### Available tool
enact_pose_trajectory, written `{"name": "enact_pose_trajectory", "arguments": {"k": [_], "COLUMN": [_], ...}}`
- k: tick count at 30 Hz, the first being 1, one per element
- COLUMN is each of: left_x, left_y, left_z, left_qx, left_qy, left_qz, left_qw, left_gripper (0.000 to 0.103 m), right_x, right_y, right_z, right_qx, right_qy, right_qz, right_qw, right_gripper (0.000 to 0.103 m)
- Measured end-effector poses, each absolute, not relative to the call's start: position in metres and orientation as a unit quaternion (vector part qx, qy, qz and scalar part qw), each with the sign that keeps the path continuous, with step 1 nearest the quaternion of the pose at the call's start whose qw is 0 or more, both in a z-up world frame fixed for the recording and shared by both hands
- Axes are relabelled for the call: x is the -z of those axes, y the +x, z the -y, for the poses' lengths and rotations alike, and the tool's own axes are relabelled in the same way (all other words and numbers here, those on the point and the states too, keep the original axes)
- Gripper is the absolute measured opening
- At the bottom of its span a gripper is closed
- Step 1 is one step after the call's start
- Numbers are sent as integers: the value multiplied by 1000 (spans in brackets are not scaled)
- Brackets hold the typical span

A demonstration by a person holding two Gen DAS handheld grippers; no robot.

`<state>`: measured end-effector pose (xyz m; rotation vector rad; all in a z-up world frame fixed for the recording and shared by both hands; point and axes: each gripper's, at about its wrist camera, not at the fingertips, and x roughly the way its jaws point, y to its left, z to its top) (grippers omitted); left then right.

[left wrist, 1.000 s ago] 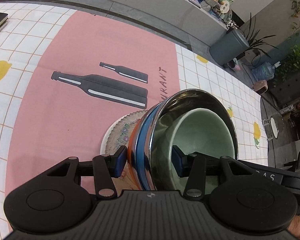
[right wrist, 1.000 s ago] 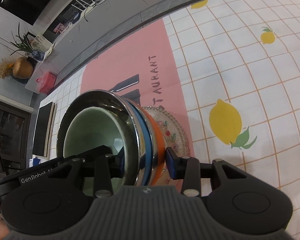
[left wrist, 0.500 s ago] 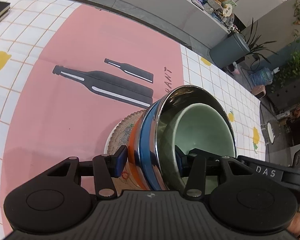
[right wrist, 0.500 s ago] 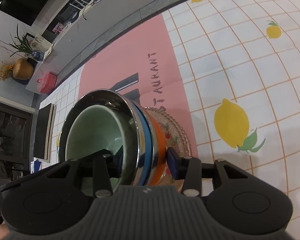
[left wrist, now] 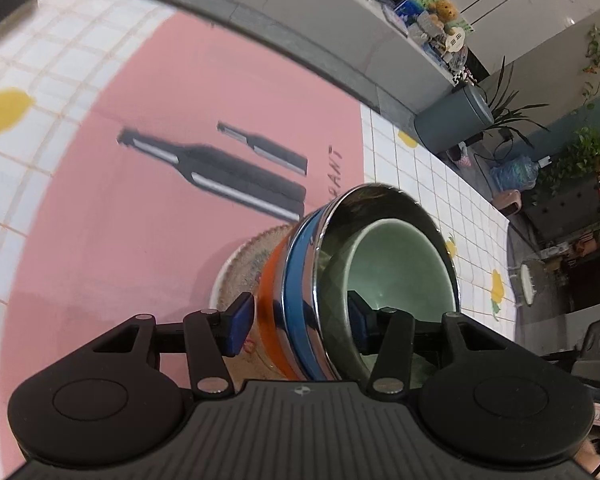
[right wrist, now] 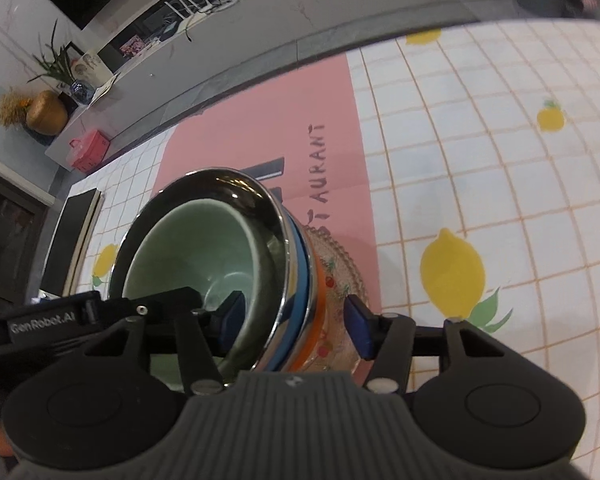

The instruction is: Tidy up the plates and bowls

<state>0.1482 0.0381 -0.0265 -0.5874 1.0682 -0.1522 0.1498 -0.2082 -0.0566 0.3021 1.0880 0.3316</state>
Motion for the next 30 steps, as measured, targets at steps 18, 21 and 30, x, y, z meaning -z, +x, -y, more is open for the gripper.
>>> {"name": "enact_pose_trajectory", "arguments": {"k": [18,21,30], "left_x": [-38,-34,-7], "left_y": [75,58,48], "left_z": [-30,-27,-1], "left_qx": [12,6,-8], "left_qy": [-128,-115,-79], "left_qz": [-365,-359,-411], "left_qw": [922,926,908], "left_gripper": [87,90,95], "right_x": [-8,-10,10], "right_y": [88,70,49], "right_z": [204,203,197], "right_qx": [-138,-136,-141], "right_qy": [20,13,21], "right_qz": [-376,-359,-383], "right_qw": [916,923,913], "right_gripper": [70,76,82]}}
